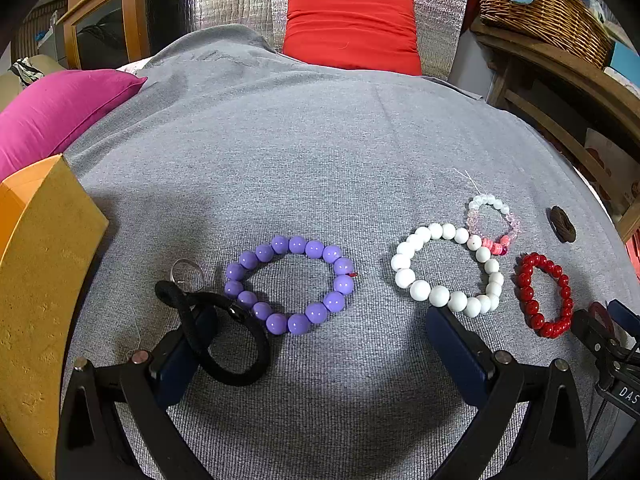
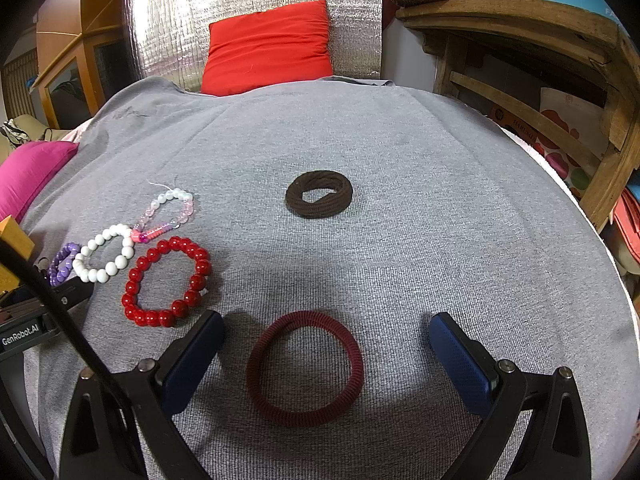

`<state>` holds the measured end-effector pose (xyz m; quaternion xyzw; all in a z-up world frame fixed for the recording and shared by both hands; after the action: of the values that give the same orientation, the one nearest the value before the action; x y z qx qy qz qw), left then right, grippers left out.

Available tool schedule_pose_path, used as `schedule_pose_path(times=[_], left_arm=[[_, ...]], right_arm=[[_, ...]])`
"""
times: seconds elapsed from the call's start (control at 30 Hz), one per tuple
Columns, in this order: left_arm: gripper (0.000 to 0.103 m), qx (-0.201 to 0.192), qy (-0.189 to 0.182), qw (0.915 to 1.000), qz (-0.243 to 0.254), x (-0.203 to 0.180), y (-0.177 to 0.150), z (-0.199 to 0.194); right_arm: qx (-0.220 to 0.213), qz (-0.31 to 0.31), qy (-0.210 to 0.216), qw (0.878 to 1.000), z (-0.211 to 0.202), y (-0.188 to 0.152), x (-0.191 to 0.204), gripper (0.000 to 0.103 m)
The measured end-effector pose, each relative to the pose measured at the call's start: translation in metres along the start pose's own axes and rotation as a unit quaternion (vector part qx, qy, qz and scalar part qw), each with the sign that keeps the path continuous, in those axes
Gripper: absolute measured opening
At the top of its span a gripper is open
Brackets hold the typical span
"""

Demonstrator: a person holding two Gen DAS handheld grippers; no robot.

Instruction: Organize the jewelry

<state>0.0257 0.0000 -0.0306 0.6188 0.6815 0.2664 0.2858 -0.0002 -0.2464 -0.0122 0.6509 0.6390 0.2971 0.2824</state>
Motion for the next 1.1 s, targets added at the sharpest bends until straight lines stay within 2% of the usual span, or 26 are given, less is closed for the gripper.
schedule_pose_path(times=[0.73, 0.83, 0.9, 0.93, 1.0, 1.1], left_arm=[[0.103, 0.0, 0.0, 1.0, -0.001, 0.0, -0.002, -0.001], [0.103, 0.009, 0.012, 0.9998, -0.012, -0.003, 0.0, -0.003], [0.103, 0.032, 0.013, 0.9993, -0.013, -0.002, 0.0, -0.004], [0.103, 0.047, 0.017, 0.9986, -0.018, -0.002, -0.001, -0.007], [0.103, 0.053, 0.03, 0.998, -0.019, -0.004, -0.006, -0.017], [0.103, 0.046, 0.095, 0.9943, -0.016, 0.0, -0.014, -0.039]], right_arm=[[0.0, 0.0, 0.0, 1.0, 0.001, 0.0, 0.001, 0.103], [0.0, 0.0, 0.0, 1.0, 0.001, 0.0, 0.001, 0.103], [0.0, 0.0, 0.0, 1.0, 0.002, 0.0, 0.001, 0.103], [0.0, 0.0, 0.0, 1.0, 0.001, 0.001, 0.001, 0.103], [0.0, 0.0, 0.0, 1.0, 0.001, 0.001, 0.001, 0.103], [0.0, 0.0, 0.0, 1.0, 0.001, 0.001, 0.0, 0.103]])
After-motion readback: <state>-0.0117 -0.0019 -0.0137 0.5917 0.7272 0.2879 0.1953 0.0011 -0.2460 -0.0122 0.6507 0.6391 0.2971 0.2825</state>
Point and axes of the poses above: each gripper's, at about its wrist camera, not at the fingertips, and z roughly the way its jaws point, x to its left, y to its top, the point moved 4 cm from there along z, roughly the way its jaws point, and after that the axes turned 6 degrees about -x, right-handed, at the moved point
